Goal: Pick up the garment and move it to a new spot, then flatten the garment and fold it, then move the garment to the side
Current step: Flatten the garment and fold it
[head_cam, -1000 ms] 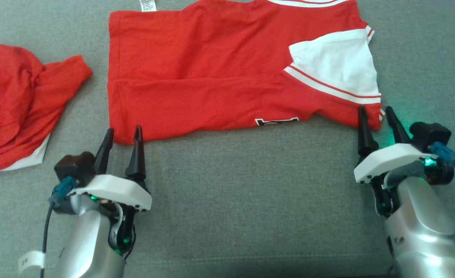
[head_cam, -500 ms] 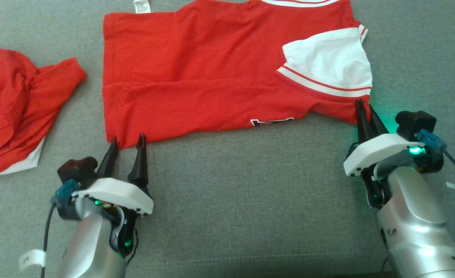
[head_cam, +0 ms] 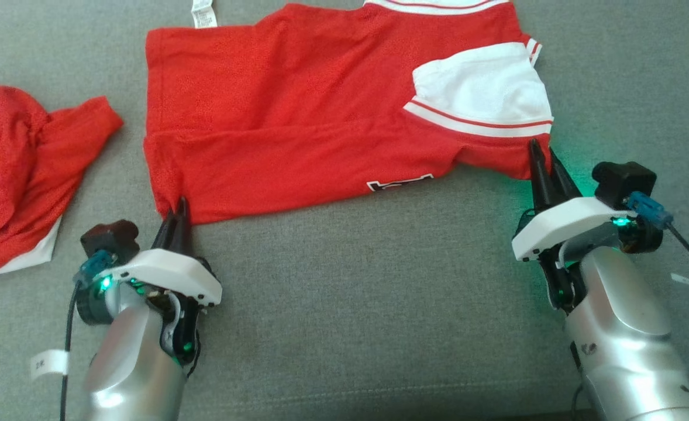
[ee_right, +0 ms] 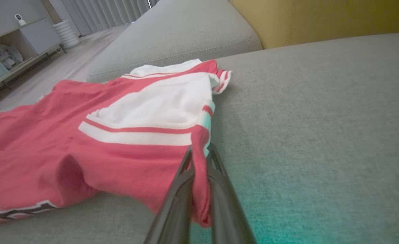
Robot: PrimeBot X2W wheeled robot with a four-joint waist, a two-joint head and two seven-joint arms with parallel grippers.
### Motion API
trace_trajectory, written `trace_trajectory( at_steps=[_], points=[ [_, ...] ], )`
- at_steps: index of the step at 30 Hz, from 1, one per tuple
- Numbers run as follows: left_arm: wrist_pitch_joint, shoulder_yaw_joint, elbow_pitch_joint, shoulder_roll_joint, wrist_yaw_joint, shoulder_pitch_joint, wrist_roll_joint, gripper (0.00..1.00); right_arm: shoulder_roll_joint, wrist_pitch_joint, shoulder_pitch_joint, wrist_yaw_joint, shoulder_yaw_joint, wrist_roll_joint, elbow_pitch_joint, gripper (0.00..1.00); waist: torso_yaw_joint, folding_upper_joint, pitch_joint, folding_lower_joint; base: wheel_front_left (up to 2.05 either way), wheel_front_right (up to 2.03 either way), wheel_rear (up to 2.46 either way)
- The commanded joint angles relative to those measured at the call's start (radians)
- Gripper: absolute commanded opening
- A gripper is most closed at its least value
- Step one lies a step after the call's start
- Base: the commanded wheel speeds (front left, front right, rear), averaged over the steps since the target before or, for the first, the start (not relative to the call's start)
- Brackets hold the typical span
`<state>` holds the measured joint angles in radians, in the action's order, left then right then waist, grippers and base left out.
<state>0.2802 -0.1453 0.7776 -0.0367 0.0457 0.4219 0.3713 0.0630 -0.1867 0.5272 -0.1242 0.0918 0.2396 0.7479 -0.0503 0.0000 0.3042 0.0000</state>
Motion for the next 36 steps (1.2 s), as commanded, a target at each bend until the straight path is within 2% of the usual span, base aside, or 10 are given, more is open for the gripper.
trace_trajectory(
  at_steps=[1,6,14,22,23,24,25,31,36],
  points=[
    [-0.018,0.020,0.028,-0.014,0.003,-0.031,0.011,0.00,-0.011,-0.015,0.025,-0.007,0.021,0.010,-0.036,0.00,0.003,0.0000,-0.014,0.0000,0.00,0.00,0.00],
    [-0.018,0.032,-0.002,-0.014,0.006,-0.045,0.011,0.00,-0.006,-0.026,0.008,-0.007,0.016,0.027,-0.044,0.00,0.009,0.0000,-0.058,0.0000,0.00,0.00,0.00],
    [-0.018,0.061,-0.049,-0.014,-0.002,-0.146,0.005,0.00,-0.002,-0.026,-0.093,-0.007,0.010,0.078,-0.043,0.00,0.015,0.0000,-0.192,0.0000,0.00,0.00,0.00],
    [-0.018,0.059,-0.046,-0.014,-0.010,-0.234,0.002,0.00,0.019,0.045,-0.224,-0.007,0.036,0.115,-0.093,0.00,0.016,0.0000,-0.244,0.0000,0.00,0.00,0.00],
    [-0.018,0.051,-0.058,-0.014,-0.005,-0.227,-0.006,0.94,0.028,0.066,-0.237,-0.007,0.034,0.118,-0.120,0.29,0.018,0.0000,-0.230,0.0000,0.00,0.00,0.00],
    [-0.018,0.047,-0.069,-0.014,0.000,-0.217,-0.009,1.00,0.033,0.076,-0.236,-0.007,0.033,0.117,-0.133,0.89,0.020,0.0000,-0.220,0.0000,0.00,0.00,0.00],
    [-0.018,0.044,-0.078,-0.014,0.002,-0.205,-0.017,1.00,0.038,0.084,-0.229,-0.007,0.031,0.114,-0.150,1.00,0.021,0.0000,-0.210,0.0000,0.00,0.00,0.00],
    [-0.033,0.003,-0.087,-0.050,0.011,-0.047,-0.096,1.00,0.067,0.154,-0.124,-0.007,0.033,0.072,-0.248,1.00,0.040,0.0000,-0.151,0.0000,0.00,0.00,0.00],
    [-0.166,-0.034,-0.061,-0.110,0.050,0.154,-0.111,1.00,0.072,0.254,0.023,-0.007,0.066,0.041,-0.284,1.00,0.052,0.0000,-0.096,0.0000,0.00,0.00,0.00]
  ],
)
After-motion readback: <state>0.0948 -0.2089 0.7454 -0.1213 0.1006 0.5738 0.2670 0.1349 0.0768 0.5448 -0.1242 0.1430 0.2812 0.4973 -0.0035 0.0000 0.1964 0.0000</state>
